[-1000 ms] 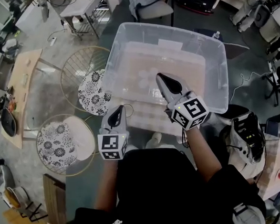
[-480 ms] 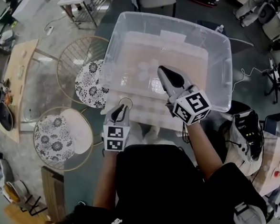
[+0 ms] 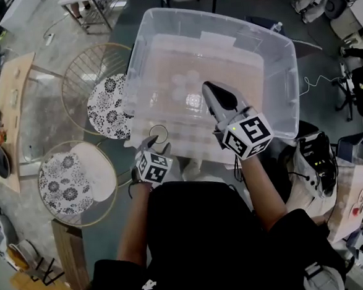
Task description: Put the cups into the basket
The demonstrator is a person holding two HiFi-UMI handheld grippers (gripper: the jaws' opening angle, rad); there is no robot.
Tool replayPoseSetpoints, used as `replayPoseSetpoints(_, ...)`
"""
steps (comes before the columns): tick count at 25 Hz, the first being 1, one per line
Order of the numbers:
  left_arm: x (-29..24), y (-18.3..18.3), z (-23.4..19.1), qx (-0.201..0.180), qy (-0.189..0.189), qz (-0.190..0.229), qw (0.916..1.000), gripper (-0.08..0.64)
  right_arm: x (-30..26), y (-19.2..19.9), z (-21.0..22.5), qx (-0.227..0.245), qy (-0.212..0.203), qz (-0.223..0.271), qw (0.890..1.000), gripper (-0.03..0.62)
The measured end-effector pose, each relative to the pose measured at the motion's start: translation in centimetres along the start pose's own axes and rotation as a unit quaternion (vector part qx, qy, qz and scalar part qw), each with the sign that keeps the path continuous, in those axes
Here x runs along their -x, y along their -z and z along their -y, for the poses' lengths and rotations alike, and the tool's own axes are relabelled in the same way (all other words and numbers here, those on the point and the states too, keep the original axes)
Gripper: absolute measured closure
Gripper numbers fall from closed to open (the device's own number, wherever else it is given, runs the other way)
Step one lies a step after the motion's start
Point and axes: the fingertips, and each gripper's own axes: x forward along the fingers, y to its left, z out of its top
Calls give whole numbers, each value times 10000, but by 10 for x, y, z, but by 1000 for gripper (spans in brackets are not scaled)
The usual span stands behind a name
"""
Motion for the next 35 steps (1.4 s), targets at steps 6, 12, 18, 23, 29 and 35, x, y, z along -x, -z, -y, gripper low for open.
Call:
replayPoseSetpoints(6, -36, 19, -1, -559, 197, -710, 9957, 371, -3, 7, 2, -42, 105, -113, 9999, 592)
replayPoseSetpoints(12, -69, 46, -1, -1046, 124, -1378, 9848, 360, -5, 13, 4, -31, 140, -203, 9997, 592)
replayPoseSetpoints(18, -86, 55, -1, -1155, 94, -1753, 9777, 371, -6, 17, 8, -47, 171, -274, 9995, 592)
replayPoseSetpoints(23, -90, 56, -3, -1311, 7, -1786, 9751, 480, -5, 19, 11, -67, 185, -308, 9993, 592)
replayPoseSetpoints(29, -86, 57, 1, -1223, 159, -1759, 9767, 511, -4, 22, 16, -114, 198, -320, 9992, 592)
replayPoseSetpoints(35, -72, 53, 0, -790, 256, -1631, 9831, 506, -6, 24, 18, 11, 286, -369, 9989, 592)
